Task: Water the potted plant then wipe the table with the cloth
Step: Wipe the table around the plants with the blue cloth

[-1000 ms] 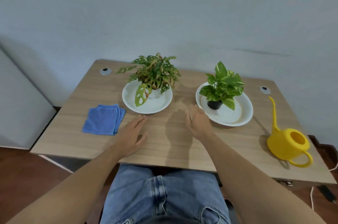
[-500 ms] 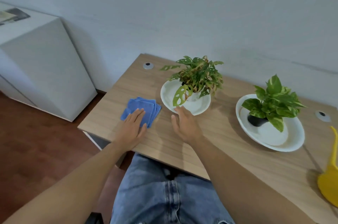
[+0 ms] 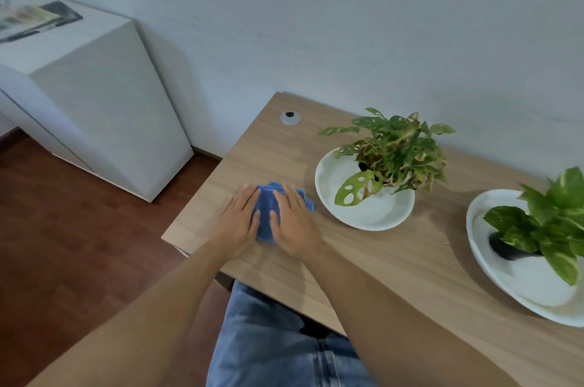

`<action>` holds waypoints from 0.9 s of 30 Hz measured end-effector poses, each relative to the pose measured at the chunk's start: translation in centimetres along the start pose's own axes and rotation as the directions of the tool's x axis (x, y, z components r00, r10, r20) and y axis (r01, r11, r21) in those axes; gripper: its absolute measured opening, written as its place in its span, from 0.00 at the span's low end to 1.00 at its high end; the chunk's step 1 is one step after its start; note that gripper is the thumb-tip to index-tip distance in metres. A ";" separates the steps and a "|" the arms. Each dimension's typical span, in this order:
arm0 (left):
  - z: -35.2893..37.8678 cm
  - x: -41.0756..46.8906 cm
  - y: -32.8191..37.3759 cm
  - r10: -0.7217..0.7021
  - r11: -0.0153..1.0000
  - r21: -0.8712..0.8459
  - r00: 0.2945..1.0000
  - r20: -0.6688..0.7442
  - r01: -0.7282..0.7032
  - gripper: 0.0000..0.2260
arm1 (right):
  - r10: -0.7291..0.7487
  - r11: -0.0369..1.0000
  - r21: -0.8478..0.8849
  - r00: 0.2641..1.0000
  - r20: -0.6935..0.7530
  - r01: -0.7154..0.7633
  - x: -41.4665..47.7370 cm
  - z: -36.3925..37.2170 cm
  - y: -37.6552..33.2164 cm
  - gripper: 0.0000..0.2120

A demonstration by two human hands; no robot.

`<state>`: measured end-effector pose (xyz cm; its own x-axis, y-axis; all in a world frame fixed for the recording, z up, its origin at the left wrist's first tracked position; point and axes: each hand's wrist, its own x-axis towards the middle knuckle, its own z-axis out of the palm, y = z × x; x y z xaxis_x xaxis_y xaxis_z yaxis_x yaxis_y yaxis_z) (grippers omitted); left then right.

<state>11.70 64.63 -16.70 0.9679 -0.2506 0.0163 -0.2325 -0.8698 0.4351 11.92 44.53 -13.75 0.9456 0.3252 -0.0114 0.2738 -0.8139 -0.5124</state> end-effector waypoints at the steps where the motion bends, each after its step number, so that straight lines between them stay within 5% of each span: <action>1: -0.1 0.6 -0.5 0.007 1.000 0.008 1.000 0.009 -0.007 0.34 | 0.018 1.000 0.003 1.000 0.005 -0.018 0.5 0.6 -0.2 0.27; 5: -0.2 3.3 -2.4 0.037 0.999 0.027 0.999 0.015 -0.037 0.32 | 0.146 0.989 0.020 0.989 0.009 -0.147 2.1 2.9 -0.8 0.32; 10: -0.2 4.8 -4.1 0.047 0.998 0.041 0.998 -0.051 -0.045 0.29 | 0.208 0.960 -0.155 0.965 -0.162 -0.233 4.1 4.4 -1.1 0.33; 27: -0.5 5.0 -4.7 0.073 0.996 0.064 0.993 -0.095 -0.067 0.27 | 0.112 0.957 -0.248 0.981 -0.160 -0.150 8.8 2.9 0.4 0.30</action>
<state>17.68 67.64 -18.22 0.9531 -0.2715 0.1336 -0.3022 -0.8765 0.3748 19.85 48.46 -16.57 0.9862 0.1505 0.0685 0.1637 -0.9472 -0.2757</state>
